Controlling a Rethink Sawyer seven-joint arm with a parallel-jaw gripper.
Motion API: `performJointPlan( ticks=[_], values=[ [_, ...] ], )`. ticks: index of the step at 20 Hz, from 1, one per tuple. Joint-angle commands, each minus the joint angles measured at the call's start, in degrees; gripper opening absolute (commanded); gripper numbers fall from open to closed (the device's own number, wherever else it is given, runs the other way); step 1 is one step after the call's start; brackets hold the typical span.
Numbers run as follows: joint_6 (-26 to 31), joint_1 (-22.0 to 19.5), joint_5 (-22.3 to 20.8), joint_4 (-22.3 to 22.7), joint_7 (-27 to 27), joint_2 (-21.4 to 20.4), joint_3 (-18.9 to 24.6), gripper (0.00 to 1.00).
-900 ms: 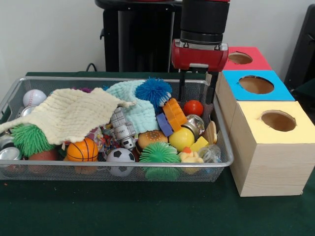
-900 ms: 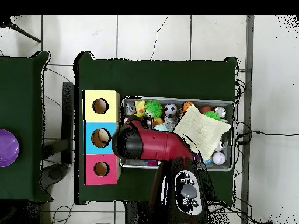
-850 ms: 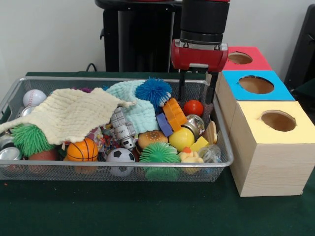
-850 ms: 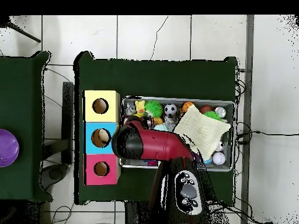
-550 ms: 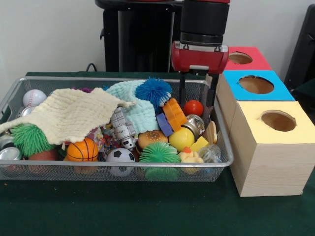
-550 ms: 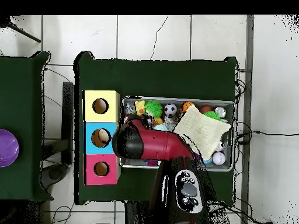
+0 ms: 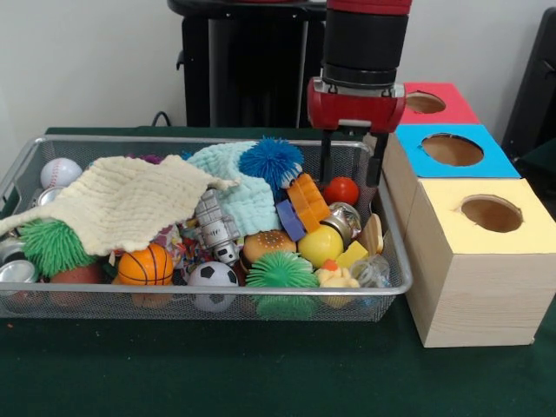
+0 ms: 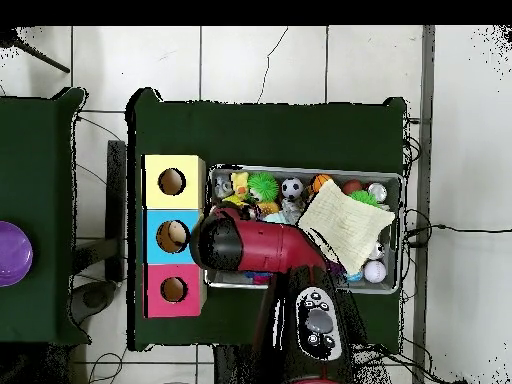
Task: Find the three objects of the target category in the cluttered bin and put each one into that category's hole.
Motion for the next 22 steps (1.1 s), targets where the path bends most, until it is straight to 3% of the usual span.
performJointPlan(
  ticks=[1,4,8,14,22],
  values=[
    [19.40,-0.65,0.34,0.17,2.17,-4.90,2.42,1.00],
    [23.08,-0.58,-0.24,0.77,2.02,-8.51,1.81,1.00],
    [20.43,-0.95,-1.68,0.04,2.08,-9.30,2.16,1.00],
    [7.26,-1.57,-3.11,-2.43,4.71,-3.80,3.73,1.00],
    [4.71,-0.02,-2.51,-8.80,4.65,1.15,2.67,1.00]
  ],
)
